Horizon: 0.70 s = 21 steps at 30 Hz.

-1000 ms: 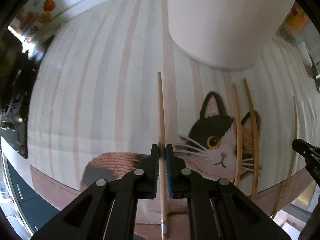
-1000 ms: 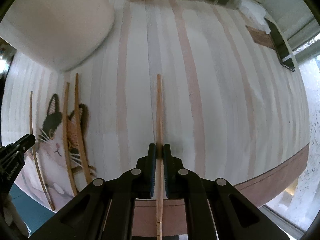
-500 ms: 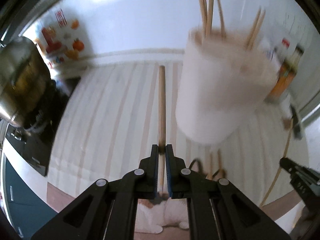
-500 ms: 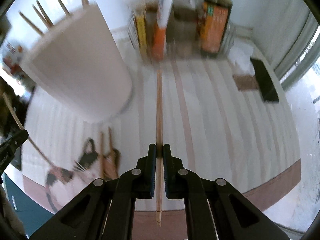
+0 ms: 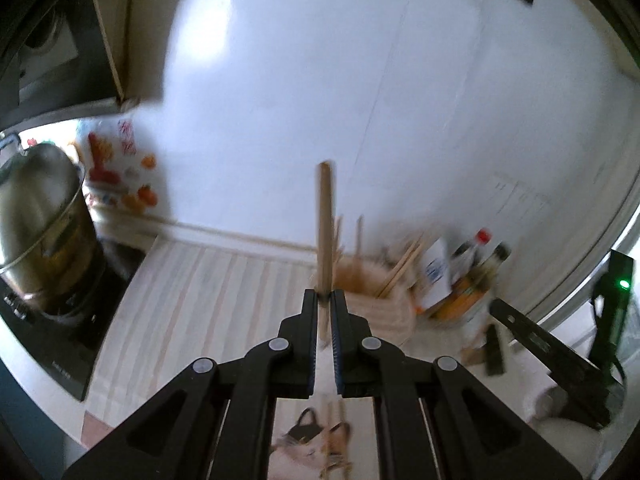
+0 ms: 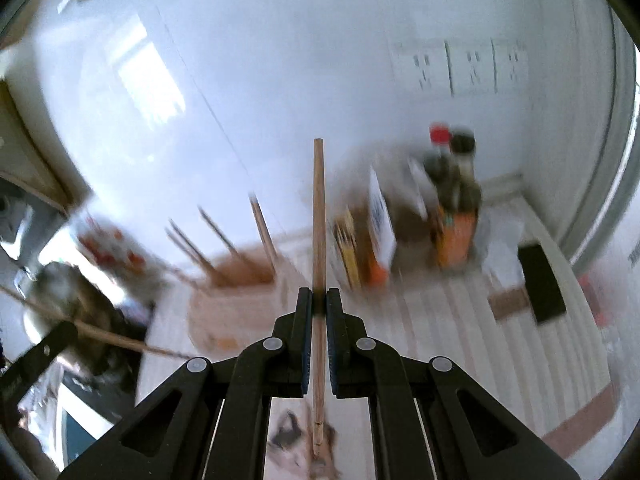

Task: Organize utensils
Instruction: 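Lift the chopsticks into the pink holder and open the left tool while the right tool releases its own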

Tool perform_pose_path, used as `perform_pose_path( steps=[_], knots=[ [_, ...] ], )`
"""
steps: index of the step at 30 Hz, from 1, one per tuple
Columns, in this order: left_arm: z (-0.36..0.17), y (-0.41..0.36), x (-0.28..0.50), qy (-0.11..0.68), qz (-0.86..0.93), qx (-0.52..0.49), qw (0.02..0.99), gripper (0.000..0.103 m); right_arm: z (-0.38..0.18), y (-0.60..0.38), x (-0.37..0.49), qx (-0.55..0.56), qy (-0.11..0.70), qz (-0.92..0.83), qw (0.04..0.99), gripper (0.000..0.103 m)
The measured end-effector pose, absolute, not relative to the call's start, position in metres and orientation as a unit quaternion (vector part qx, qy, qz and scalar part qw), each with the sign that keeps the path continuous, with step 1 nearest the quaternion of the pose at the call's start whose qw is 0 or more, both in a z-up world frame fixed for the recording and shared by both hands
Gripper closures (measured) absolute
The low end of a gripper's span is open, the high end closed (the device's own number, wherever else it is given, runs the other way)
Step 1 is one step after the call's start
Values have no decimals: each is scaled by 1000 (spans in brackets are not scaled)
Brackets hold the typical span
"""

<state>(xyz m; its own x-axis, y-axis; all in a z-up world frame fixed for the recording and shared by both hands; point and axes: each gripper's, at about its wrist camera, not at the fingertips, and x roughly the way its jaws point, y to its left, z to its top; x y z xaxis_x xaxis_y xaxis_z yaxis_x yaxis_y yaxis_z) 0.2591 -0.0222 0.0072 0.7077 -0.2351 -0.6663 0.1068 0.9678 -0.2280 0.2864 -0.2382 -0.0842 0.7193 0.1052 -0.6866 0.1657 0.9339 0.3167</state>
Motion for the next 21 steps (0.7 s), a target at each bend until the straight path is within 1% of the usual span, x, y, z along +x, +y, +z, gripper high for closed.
perform_pose_path(
  steps=[5,9,14,21],
  knots=[
    [38,-34,274,349,-116,-96,925,99,-46,-239,317,190,331,-15,924,96],
    [43,-47,294,345,-120,-85,927,99,-27,-239,345,194,308,-13,931,96],
    [22,-62,330,373,-120,-69,918,99,-24,-228,379,199,299,-7,933,96],
    [-23,-77,377,425,-118,-59,895,99,-57,-210,419,202,299,-9,932,96]
  ],
)
